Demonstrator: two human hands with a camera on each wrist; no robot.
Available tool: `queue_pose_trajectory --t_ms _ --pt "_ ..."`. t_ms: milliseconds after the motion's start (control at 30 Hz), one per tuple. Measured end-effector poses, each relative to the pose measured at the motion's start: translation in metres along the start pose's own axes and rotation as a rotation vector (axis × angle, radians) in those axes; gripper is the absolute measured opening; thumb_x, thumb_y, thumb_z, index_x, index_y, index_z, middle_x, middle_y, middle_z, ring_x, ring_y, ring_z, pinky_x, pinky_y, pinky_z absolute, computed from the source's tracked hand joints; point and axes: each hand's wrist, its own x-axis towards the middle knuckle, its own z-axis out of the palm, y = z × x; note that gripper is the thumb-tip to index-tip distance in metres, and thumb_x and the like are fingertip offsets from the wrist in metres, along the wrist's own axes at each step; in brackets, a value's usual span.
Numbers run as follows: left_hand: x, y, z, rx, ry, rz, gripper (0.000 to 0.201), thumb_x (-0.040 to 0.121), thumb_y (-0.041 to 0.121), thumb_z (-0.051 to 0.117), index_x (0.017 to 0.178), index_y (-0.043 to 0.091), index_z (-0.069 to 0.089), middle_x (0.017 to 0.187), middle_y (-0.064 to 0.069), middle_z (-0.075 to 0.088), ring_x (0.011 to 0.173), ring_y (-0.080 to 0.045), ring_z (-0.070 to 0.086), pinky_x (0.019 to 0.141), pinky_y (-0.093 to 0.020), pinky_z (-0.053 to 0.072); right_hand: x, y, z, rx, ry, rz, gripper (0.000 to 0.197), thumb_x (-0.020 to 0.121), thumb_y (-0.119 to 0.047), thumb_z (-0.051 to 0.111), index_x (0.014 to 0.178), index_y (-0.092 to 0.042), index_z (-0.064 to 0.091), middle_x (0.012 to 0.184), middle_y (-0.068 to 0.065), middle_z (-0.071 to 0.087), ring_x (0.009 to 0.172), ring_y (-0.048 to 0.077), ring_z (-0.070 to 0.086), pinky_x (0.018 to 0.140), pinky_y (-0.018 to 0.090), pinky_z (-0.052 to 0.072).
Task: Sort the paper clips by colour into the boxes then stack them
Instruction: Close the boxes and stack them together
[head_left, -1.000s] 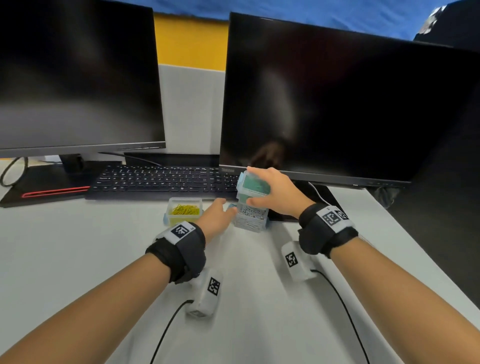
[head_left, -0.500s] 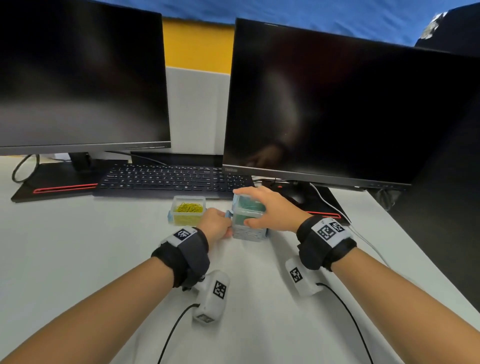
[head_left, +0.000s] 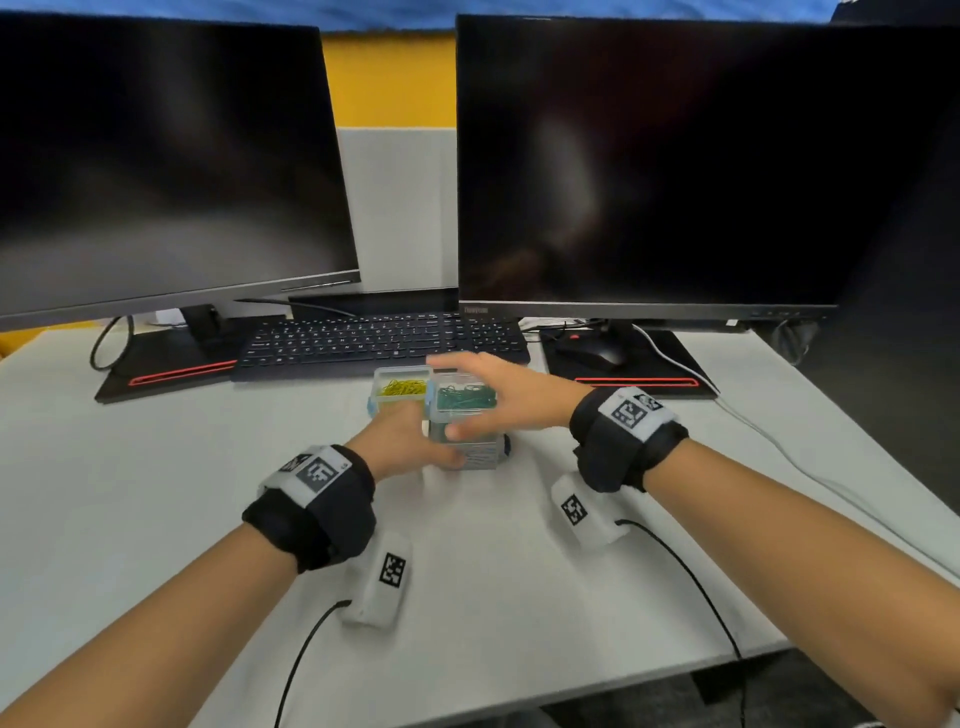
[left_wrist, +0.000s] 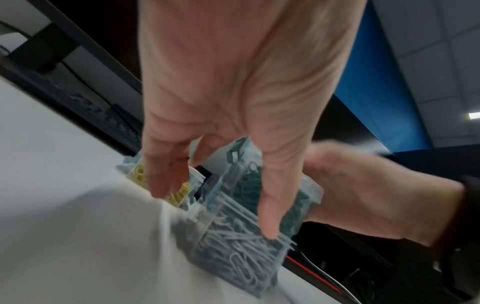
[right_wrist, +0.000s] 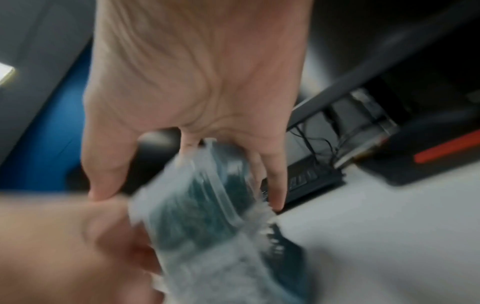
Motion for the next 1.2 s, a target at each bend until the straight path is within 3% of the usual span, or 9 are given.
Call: queue_pose_trajectory --t_ms 67,133,333,500,600,767,933,1100,1200 --pt "0.007 -0.001 -0.004 0.052 0.017 0.011 0.085 0.060 0.034 0.087 0.133 0.020 0.046 0.123 0.009 0.053 0.120 -0.016 0.049 0.101 -0.035 0.043 0.000 -0.001 -0.008 0.236 0.097 0.115 0.076 0.084 -0.042 0.070 0.147 -0.041 0.027 0.133 0.001 0.041 0.116 0.013 0.048 0.094 0.024 0.043" --pt "0.009 -0.002 -0.005 -0.031 0.017 0.010 0.110 0.062 0.022 0.088 0.148 0.018 0.019 0.131 0.007 0.044 0.126 -0.016 0.041 0.108 -0.036 0.037 -0.001 0.003 -0.009 0.343 0.138 0.327 0.074 0.083 -0.045 0.070 0.146 -0.033 0.032 0.131 0.007 0.048 0.113 0.020 0.054 0.095 0.036 0.050" --pt "0.008 -0.011 -0.001 -0.202 -0.013 0.070 0.084 0.069 0.006 0.082 0.136 0.016 0.032 0.113 0.010 0.057 0.111 -0.012 0.056 0.089 -0.020 0.048 -0.001 0.021 0.004 0.730 -0.048 0.609 0.062 0.080 -0.052 0.070 0.126 -0.012 0.058 0.107 0.014 0.056 0.093 0.026 0.061 0.089 0.041 0.056" --pt "0.007 -0.019 0.000 -0.217 -0.035 0.096 0.080 0.069 0.008 0.083 0.130 0.016 0.033 0.116 0.010 0.056 0.108 -0.008 0.055 0.077 -0.007 0.046 0.006 0.013 0.001 0.751 0.076 0.592 0.060 0.077 -0.040 0.078 0.120 -0.002 0.060 0.111 0.013 0.063 0.077 0.019 0.063 0.065 0.028 0.059" --pt "0.008 -0.019 0.001 -0.206 0.023 0.111 0.077 0.069 0.010 0.084 0.128 0.014 0.035 0.115 0.008 0.055 0.102 -0.004 0.054 0.070 -0.002 0.044 0.014 0.005 -0.002 0.498 0.201 0.550 0.067 0.073 -0.043 0.080 0.114 0.006 0.058 0.097 0.016 0.072 0.072 0.020 0.072 0.074 0.033 0.061" --pt "0.007 -0.021 0.001 -0.184 0.073 0.149 0.077 0.065 0.014 0.086 0.126 0.015 0.038 0.112 0.011 0.054 0.098 -0.001 0.054 0.072 -0.007 0.046 0.012 -0.010 -0.005 0.221 0.172 0.494 0.051 0.082 -0.044 0.071 0.103 0.003 0.065 0.091 0.014 0.074 0.076 0.023 0.074 0.081 0.036 0.059" --pt "0.009 -0.015 -0.048 -0.369 0.251 0.202 0.069 0.065 0.009 0.085 0.121 0.018 0.044 0.114 0.010 0.058 0.103 -0.003 0.059 0.076 -0.020 0.054 0.012 -0.016 -0.036 0.695 0.282 0.352 0.050 0.093 -0.056 0.049 0.115 -0.013 0.058 0.105 0.015 0.070 0.096 0.027 0.070 0.081 0.036 0.059" --pt "0.040 -0.025 -0.087 -0.365 0.212 0.207 0.071 0.070 0.001 0.079 0.129 0.017 0.043 0.118 0.006 0.061 0.108 -0.007 0.061 0.084 -0.025 0.056 0.050 -0.010 -0.019 0.434 0.343 0.336 0.039 0.097 -0.037 0.053 0.118 -0.004 0.056 0.102 0.008 0.064 0.086 0.021 0.064 0.075 0.030 0.053" --pt "0.055 -0.041 -0.081 -0.336 0.156 0.185 0.072 0.071 0.003 0.080 0.131 0.019 0.043 0.122 0.006 0.061 0.110 -0.004 0.059 0.084 -0.018 0.053 0.066 0.006 0.001 0.315 0.282 0.358 0.037 0.095 -0.023 0.056 0.131 -0.014 0.049 0.118 0.005 0.064 0.105 0.016 0.061 0.091 0.034 0.053"
